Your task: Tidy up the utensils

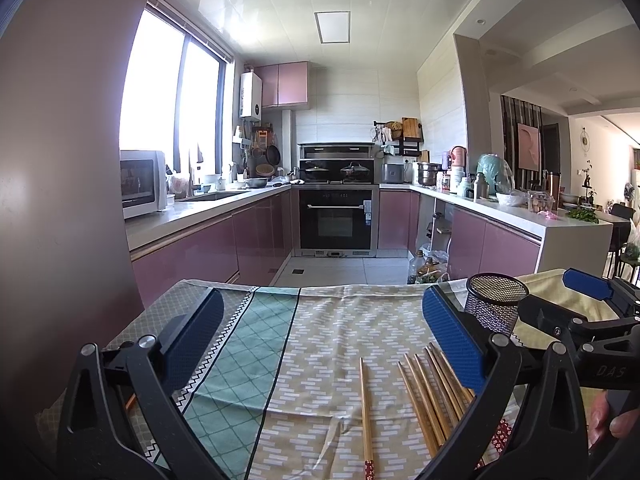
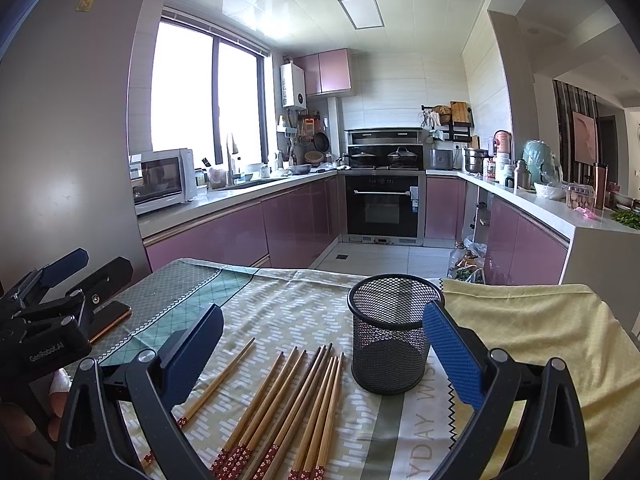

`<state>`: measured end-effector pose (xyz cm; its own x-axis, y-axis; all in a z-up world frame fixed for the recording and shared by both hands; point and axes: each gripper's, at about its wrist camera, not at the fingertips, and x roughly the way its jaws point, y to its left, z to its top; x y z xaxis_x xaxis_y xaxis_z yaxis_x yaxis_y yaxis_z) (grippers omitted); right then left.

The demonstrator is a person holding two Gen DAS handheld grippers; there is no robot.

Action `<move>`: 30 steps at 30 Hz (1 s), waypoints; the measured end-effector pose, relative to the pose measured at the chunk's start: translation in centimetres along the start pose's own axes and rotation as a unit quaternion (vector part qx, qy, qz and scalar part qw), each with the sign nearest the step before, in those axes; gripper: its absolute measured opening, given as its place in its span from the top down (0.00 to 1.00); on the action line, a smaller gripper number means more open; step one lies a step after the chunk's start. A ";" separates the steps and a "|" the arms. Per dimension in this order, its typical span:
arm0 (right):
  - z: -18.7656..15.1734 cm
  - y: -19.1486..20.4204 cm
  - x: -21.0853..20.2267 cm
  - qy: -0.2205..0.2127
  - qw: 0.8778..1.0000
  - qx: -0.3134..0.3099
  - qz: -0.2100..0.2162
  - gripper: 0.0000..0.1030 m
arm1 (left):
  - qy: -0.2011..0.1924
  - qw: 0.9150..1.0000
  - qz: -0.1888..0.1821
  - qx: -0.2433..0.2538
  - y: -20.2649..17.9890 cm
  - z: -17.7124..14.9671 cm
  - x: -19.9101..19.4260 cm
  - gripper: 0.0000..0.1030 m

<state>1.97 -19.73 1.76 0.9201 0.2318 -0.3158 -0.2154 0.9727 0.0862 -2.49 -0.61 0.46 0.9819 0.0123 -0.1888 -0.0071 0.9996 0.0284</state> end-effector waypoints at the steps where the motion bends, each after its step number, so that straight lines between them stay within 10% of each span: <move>1: 0.0 0.0 0.0 0.000 1.000 0.000 0.000 0.06 | 0.001 1.000 0.000 0.000 0.0 0.0 0.0 0.04; 10: -0.3 -0.5 0.4 0.021 1.000 0.001 0.007 0.06 | 0.028 1.000 -0.012 0.001 0.1 -0.3 0.6 0.04; 18: -2.4 -1.8 2.8 0.126 0.992 -0.007 0.018 0.08 | 0.136 0.989 -0.051 0.011 0.4 -2.1 4.3 0.06; 30: -6.1 -3.4 7.0 0.260 0.965 0.010 0.030 0.52 | 0.269 0.956 -0.099 0.058 -1.8 -6.6 9.9 0.38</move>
<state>7.09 -21.35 -6.53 0.6167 0.2661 -0.7408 -0.2514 0.9584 0.1350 6.00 -2.07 -7.94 0.7226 -0.1332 -0.6783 0.2202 0.9745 0.0432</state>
